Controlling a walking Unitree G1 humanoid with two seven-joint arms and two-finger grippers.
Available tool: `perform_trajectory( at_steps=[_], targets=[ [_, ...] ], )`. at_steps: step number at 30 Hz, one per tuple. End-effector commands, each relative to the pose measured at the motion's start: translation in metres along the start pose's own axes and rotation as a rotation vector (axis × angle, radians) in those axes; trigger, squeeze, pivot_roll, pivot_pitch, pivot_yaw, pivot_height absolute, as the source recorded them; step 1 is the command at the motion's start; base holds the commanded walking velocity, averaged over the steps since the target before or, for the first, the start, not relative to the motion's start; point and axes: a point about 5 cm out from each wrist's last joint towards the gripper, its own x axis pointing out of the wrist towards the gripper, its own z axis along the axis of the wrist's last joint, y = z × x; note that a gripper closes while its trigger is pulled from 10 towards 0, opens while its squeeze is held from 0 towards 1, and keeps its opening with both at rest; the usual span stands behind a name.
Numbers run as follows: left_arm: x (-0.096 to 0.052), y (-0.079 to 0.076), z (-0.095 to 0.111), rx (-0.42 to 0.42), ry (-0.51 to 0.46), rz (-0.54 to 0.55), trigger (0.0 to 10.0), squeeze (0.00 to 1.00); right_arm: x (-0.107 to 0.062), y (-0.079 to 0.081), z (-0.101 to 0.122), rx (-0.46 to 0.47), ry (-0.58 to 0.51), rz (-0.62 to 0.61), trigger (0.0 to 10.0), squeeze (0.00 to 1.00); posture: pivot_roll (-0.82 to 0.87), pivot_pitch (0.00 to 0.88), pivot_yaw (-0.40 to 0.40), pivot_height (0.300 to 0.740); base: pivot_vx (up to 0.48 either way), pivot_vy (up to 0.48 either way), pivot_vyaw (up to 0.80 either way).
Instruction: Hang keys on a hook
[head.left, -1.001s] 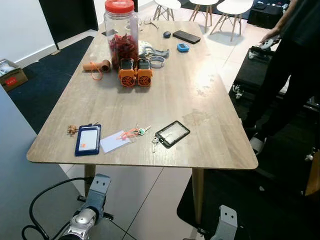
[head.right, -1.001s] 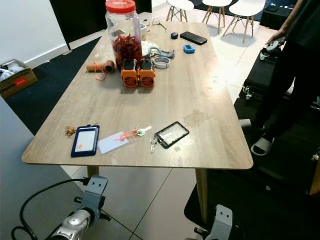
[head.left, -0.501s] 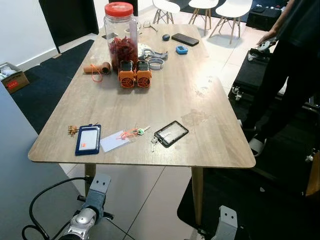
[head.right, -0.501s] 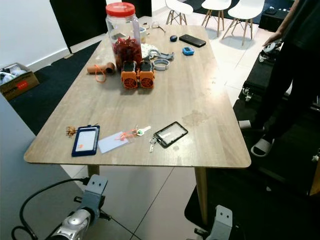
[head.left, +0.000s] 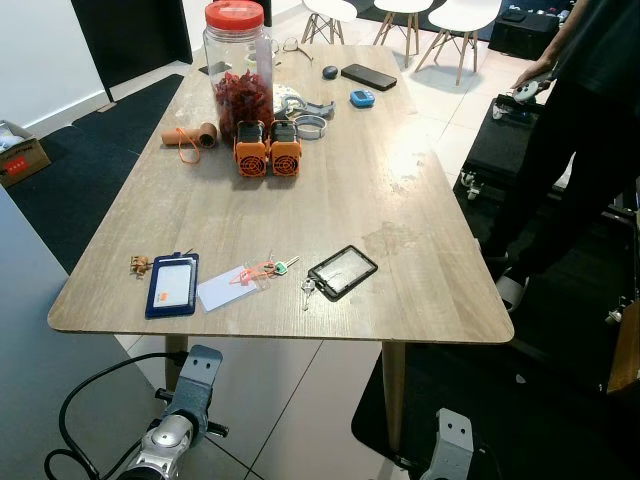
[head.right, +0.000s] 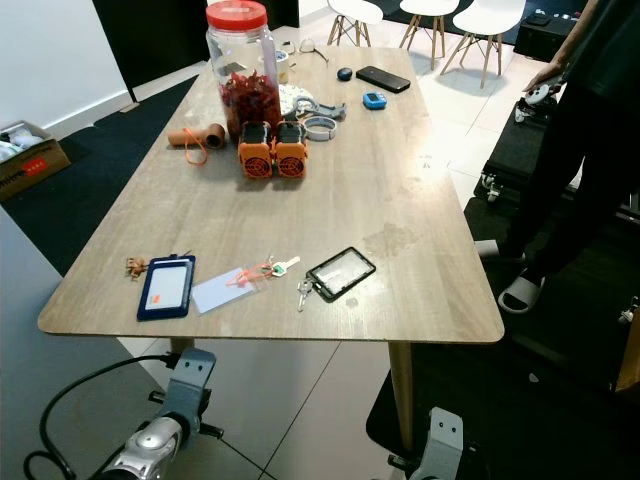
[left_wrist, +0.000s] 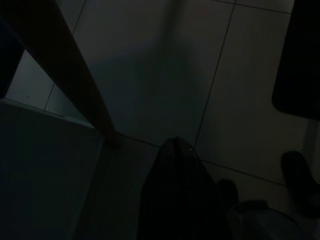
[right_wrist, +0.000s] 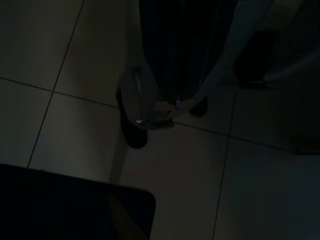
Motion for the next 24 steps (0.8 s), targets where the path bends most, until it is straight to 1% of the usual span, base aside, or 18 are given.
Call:
perform_trajectory(
  at_steps=[1,8,13,24],
  targets=[
    [-0.0001,-0.0019,-0.0017,-0.022,0.006,0.002,10.0,0.0,-0.0004,-0.0011,-0.0017,-0.012,0.006,-0.005,10.0,0.0,0.09,0.022,-0.032,0.74,0.0,0.0,0.0],
    [-0.0002,-0.0028,-0.0036,-0.029,0.016,0.002,10.0,0.0,-0.0007,-0.0019,-0.0029,-0.014,0.008,-0.008,10.0,0.0,0.09,0.024,-0.031,0.74,0.0,0.0,0.0],
    [-0.0006,-0.0029,-0.0051,-0.029,0.023,0.003,10.0,0.0,-0.001,-0.0035,-0.0033,-0.015,0.011,-0.011,10.0,0.0,0.09,0.028,-0.031,0.74,0.0,0.406,0.0],
    [-0.0007,-0.002,-0.0032,-0.021,0.005,0.0,10.0,0.0,-0.0012,-0.0026,-0.0058,-0.014,0.015,-0.012,10.0,0.0,0.09,0.031,-0.032,0.74,0.0,0.0,0.0]
  ],
)
